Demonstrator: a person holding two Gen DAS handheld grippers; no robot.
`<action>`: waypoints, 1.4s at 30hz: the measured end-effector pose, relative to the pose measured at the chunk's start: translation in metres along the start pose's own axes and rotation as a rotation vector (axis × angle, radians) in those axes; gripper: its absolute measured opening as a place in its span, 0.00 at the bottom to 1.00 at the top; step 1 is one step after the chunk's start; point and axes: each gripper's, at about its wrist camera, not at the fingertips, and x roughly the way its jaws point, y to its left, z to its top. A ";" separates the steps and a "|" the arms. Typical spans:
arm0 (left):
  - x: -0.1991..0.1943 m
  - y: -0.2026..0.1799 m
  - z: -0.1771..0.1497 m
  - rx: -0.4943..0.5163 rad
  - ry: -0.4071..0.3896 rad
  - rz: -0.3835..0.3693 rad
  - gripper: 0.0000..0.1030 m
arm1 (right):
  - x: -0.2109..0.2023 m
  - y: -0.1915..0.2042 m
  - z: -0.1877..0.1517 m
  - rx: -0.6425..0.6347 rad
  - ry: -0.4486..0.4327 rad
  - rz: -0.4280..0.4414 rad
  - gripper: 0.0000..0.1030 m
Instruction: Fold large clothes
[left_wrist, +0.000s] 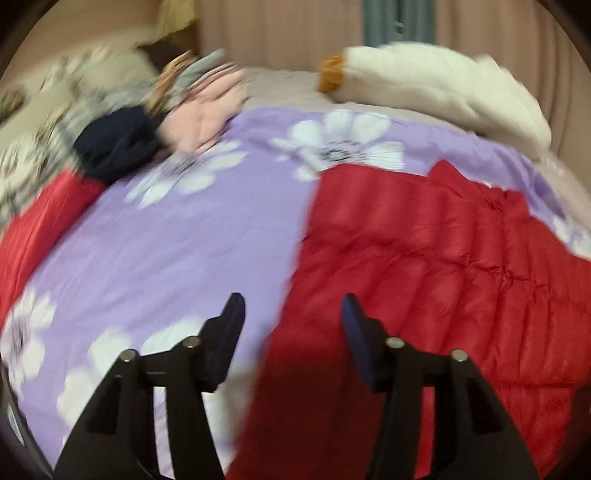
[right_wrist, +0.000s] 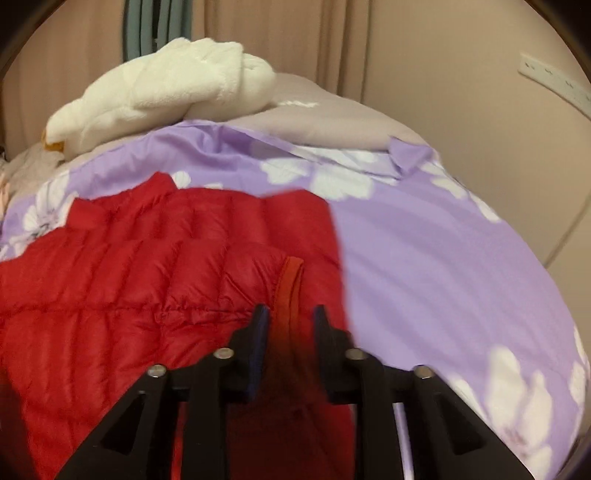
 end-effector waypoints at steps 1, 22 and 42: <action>-0.007 0.013 -0.006 -0.031 0.011 -0.020 0.53 | -0.015 -0.011 -0.012 0.018 0.013 0.014 0.48; -0.111 0.077 -0.193 -0.257 0.197 -0.395 0.75 | -0.109 -0.079 -0.178 0.277 0.128 0.135 0.71; -0.133 0.042 -0.165 -0.125 0.019 -0.280 0.19 | -0.138 -0.061 -0.169 0.252 0.004 0.250 0.14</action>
